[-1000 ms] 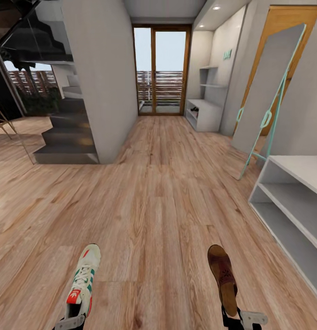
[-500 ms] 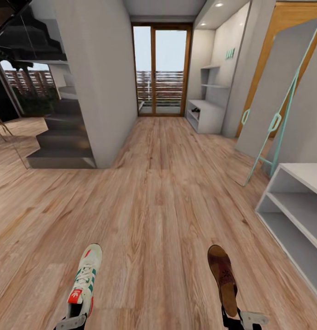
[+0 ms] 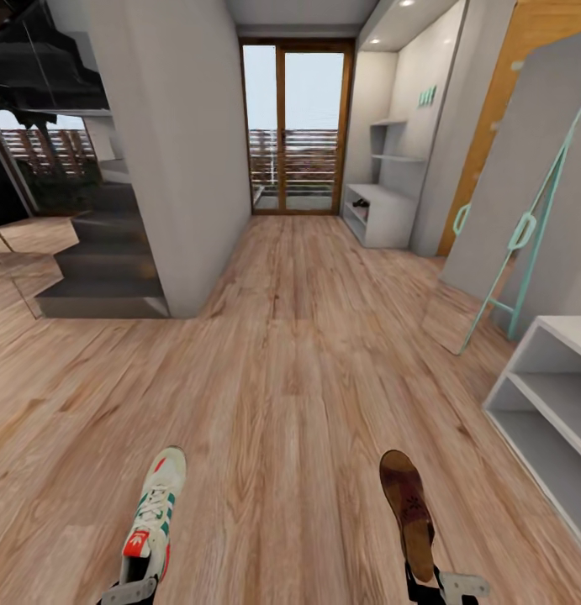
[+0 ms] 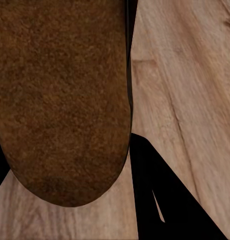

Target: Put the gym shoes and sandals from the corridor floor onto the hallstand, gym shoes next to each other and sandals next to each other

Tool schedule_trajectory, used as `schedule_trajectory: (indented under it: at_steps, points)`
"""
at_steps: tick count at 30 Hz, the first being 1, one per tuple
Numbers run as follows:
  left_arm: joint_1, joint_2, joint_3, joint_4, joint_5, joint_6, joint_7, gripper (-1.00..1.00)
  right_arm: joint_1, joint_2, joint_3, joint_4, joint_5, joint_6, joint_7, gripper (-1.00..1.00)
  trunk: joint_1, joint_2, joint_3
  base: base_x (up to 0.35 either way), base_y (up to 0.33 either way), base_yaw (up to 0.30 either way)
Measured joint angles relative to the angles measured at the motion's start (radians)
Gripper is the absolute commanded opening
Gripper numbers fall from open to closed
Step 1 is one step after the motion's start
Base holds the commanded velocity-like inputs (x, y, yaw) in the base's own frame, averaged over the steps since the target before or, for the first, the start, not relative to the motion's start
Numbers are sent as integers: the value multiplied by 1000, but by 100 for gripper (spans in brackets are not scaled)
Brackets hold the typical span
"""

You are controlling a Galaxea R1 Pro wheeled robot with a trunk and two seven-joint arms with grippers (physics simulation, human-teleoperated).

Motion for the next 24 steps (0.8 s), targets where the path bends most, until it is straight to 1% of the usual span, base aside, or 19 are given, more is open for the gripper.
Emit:
schedule_trajectory:
  at_steps: [24]
  points:
    - [0,-3,-5,0,-3,1,0,-100,0,-1,1,3,2,-7,5,-100,0,0,0,340,0,0]
